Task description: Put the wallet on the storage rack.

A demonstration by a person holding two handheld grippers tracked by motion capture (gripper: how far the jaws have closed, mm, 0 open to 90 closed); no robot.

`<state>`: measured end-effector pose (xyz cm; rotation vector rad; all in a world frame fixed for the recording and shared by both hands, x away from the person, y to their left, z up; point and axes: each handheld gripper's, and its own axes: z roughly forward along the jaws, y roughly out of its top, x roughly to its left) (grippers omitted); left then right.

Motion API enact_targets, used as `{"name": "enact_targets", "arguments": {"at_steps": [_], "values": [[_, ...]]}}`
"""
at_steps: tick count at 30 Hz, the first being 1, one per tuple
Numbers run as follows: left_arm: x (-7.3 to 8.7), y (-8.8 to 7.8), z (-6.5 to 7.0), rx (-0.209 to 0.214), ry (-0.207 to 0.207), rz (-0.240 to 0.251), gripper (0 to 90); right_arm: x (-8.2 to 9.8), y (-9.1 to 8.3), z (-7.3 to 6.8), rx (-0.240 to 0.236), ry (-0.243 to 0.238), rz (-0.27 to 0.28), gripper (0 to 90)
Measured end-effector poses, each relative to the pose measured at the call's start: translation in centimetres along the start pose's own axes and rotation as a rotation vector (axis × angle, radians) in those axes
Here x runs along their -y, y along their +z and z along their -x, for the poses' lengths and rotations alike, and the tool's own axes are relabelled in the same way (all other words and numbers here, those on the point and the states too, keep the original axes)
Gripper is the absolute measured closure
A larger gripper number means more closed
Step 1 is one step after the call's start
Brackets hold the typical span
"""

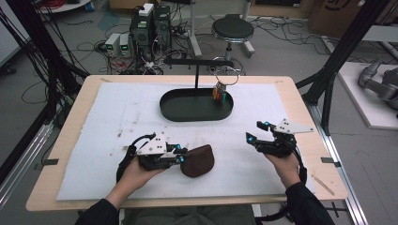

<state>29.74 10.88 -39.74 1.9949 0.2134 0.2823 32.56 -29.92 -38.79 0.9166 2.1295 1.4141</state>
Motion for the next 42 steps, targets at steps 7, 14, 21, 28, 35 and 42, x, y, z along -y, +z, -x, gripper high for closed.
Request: {"name": "enact_targets", "arguments": {"at_steps": [7, 14, 21, 28, 35, 42], "values": [[-0.1, -0.1, 0.5, 0.040, 0.101, 0.024, 77.8, -0.3, 1.8, -1.6, -0.217, -0.038, -0.039, 33.2], [-0.1, -0.1, 0.8, 0.088, 0.151, 0.057, 78.2, -0.5, 3.5, -3.2, -0.342, -0.073, -0.064, 32.4], [-0.1, -0.1, 0.9, 0.122, 0.174, 0.067, 78.3, -0.5, 5.2, -4.6, -0.478, -0.112, -0.110, 32.1], [-0.1, -0.1, 0.9, 0.140, 0.188, 0.073, 78.3, -0.2, 7.0, -5.5, -0.580, -0.143, -0.163, 33.1], [-0.1, -0.2, 0.8, 0.137, 0.183, 0.071, 77.5, 0.3, 8.3, -6.1, -0.674, -0.178, -0.229, 48.5], [0.1, -0.1, 0.4, 0.115, 0.087, 0.049, 62.3, 0.1, 7.7, -5.9, -0.675, -0.223, -0.207, 68.3]]}}
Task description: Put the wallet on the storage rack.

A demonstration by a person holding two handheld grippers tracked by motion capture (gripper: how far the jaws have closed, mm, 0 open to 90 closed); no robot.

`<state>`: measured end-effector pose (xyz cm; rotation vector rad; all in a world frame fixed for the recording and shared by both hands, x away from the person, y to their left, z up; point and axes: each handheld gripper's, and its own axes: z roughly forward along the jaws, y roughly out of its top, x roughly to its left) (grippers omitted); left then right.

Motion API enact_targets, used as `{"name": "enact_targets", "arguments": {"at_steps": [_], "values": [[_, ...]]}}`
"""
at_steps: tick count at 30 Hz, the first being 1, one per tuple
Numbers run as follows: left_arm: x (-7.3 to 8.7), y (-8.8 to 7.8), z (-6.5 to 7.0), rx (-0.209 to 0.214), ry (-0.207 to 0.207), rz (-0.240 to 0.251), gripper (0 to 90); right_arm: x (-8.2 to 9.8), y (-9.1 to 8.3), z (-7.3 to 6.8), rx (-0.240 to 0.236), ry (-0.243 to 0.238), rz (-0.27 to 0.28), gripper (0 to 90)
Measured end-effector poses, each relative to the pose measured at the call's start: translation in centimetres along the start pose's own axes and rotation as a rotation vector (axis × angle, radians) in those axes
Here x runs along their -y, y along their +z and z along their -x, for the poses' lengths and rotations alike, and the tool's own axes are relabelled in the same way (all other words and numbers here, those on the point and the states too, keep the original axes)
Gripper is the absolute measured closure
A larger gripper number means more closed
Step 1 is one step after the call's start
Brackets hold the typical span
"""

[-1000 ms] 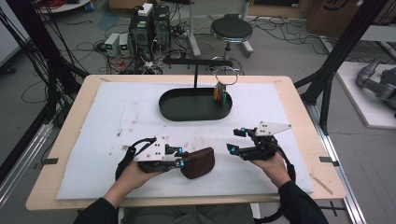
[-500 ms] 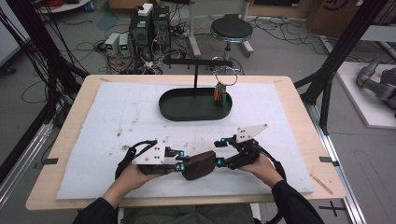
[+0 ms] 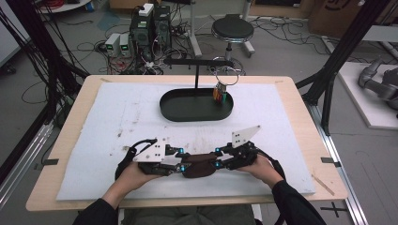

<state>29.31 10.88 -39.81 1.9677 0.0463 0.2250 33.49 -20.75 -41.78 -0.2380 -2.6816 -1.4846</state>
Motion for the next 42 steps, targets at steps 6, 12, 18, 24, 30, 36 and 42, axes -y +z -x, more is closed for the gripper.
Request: {"name": "enact_targets", "arguments": {"at_steps": [6, 12, 18, 24, 30, 36, 42], "values": [[0.5, 0.0, -0.7, -0.036, -0.108, -0.018, 38.9, -0.1, -0.4, -0.3, 0.042, -0.035, 0.009, 70.3], [1.5, 0.1, -1.5, -0.026, -0.217, -0.053, 34.0, -0.4, -0.9, -0.8, 0.037, -0.066, 0.050, 70.5], [1.5, 0.7, -1.4, 0.027, -0.228, -0.054, 41.0, -0.8, -1.3, -1.2, 0.019, -0.084, 0.085, 70.5], [1.5, 0.7, -1.0, 0.061, -0.198, -0.051, 58.6, -0.9, -1.1, -1.3, 0.013, -0.098, 0.082, 70.3], [1.4, 0.5, -1.1, 0.070, -0.186, -0.032, 64.0, -0.9, -1.2, -1.4, 0.012, -0.093, 0.087, 67.4], [1.2, 0.3, -1.1, 0.050, -0.176, -0.021, 65.8, -1.1, -2.3, -1.2, 0.091, -0.057, 0.145, 47.3], [0.5, -0.4, -1.6, -0.013, -0.191, -0.015, 65.7, -0.8, -4.4, -0.8, 0.224, 0.004, 0.217, 37.6]]}}
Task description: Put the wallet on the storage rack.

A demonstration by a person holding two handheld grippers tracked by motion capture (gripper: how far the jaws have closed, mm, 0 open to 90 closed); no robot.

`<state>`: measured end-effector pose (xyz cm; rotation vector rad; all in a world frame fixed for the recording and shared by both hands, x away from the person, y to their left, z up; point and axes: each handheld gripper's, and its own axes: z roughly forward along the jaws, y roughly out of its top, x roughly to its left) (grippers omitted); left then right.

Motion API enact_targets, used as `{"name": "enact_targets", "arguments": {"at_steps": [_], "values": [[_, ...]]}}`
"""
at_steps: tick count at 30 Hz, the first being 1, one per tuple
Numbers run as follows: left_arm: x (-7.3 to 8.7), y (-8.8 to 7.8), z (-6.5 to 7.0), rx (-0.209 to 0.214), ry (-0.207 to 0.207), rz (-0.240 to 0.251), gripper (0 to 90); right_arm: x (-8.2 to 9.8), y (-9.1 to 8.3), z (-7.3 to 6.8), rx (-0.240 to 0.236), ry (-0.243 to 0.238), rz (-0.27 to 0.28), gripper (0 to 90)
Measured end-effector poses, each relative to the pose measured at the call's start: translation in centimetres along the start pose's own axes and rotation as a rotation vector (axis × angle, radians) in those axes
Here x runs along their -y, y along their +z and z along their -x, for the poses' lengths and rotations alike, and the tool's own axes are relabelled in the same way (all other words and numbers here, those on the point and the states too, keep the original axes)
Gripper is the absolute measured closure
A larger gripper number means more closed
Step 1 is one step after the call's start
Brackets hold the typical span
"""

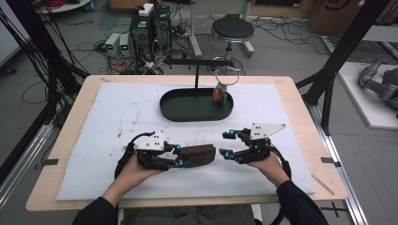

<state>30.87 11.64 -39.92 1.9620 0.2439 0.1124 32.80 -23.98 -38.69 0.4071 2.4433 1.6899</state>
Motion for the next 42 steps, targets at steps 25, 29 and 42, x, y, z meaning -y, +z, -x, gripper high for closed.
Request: {"name": "enact_targets", "arguments": {"at_steps": [25, 29, 42], "values": [[-4.6, -0.1, -5.7, -0.152, -0.081, 0.040, 66.4, 1.2, -5.0, 2.2, 0.626, 0.186, 0.015, 40.0], [-5.5, 0.2, -6.9, -0.165, -0.092, 0.021, 66.4, 1.3, -5.2, 2.3, 0.642, 0.190, 0.016, 40.0], [-7.4, 1.5, -11.2, -0.225, -0.138, -0.017, 66.8, 1.6, -5.6, 2.9, 0.653, 0.206, 0.018, 39.0]]}}
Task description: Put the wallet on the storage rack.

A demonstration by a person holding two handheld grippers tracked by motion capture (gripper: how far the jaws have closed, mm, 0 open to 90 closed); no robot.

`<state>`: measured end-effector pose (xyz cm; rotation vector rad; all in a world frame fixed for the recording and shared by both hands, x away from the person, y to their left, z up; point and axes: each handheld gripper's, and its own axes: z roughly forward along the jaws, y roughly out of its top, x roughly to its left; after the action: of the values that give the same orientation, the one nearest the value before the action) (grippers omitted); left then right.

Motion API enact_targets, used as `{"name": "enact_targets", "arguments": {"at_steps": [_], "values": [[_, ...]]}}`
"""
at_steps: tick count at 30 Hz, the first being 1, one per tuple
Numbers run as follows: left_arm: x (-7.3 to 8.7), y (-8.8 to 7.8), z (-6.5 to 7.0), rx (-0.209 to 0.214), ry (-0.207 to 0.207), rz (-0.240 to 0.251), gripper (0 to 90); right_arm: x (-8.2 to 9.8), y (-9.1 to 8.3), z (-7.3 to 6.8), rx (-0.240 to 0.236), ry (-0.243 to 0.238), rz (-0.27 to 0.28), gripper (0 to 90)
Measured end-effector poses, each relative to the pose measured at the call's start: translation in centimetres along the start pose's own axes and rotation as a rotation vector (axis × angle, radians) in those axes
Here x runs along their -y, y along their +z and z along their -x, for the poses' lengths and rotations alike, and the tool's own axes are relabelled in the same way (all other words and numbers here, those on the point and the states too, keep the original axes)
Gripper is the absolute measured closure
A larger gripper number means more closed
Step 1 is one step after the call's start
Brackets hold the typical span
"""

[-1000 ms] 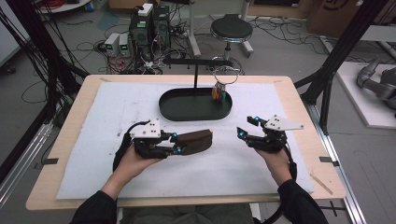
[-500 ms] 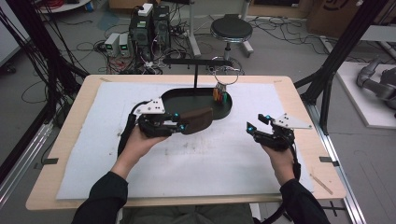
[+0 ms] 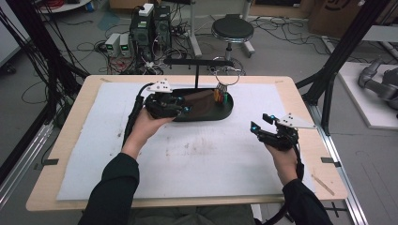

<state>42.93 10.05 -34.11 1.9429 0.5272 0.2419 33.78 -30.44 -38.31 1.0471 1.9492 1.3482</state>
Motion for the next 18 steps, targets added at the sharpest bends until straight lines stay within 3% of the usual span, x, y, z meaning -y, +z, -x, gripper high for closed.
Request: {"name": "enact_targets", "arguments": {"at_steps": [18], "values": [[2.5, 3.6, -4.0, -0.096, -0.062, -0.023, 67.0, 0.1, 0.2, 0.0, -0.008, -0.004, -0.007, 38.5]]}}
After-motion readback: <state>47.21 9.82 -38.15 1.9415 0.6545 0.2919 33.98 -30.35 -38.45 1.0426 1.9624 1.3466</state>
